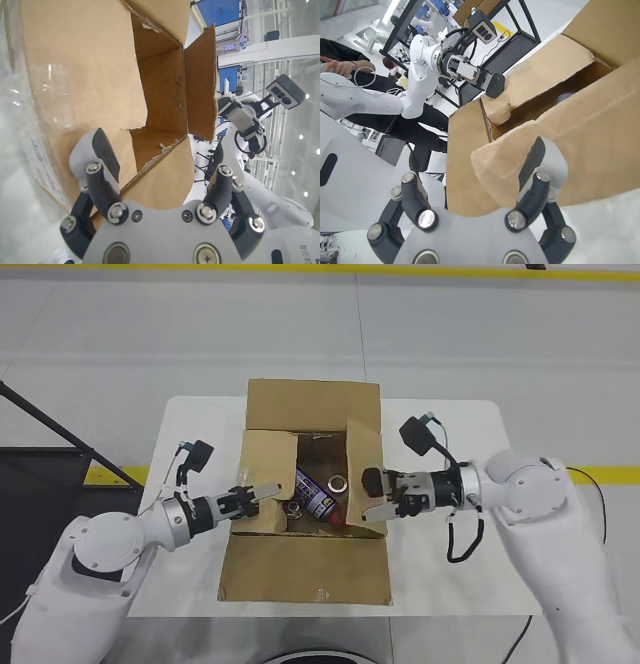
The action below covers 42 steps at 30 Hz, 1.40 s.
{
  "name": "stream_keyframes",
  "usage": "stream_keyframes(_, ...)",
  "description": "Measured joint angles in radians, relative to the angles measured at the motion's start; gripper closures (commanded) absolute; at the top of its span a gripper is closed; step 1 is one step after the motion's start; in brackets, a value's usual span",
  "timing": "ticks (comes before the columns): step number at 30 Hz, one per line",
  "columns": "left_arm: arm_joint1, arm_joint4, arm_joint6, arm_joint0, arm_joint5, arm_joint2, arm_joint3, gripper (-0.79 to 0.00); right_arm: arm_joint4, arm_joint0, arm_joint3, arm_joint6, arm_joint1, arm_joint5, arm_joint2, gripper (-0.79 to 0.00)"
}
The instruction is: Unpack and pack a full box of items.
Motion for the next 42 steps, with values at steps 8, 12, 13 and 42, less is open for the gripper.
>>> stream_keyframes(8,0.003,-0.012,0.006,0.001,0.005,-0.006,0.002,-0.785,-0.070,0.099,0.095,-0.039,-0.016,-0.037,-0.144,-0.785)
stream_keyframes(12,0.004,-0.025,0.018,0.007,0.010,-0.018,-0.004,-0.785,-0.099,0.127,0.126,-0.053,-0.025,-0.026,-0.181,-0.785)
stream_keyframes(13,0.004,-0.036,0.019,0.009,0.013,-0.023,-0.007,-0.785,-0.107,0.132,0.131,-0.057,-0.027,-0.024,-0.191,-0.785)
stream_keyframes(42,0.053,-0.265,-0.462,0.258,-0.134,-0.379,0.062,-0.785,-0.209,0.026,-0.009,-0.278,0.014,-0.047,-0.045,-0.785)
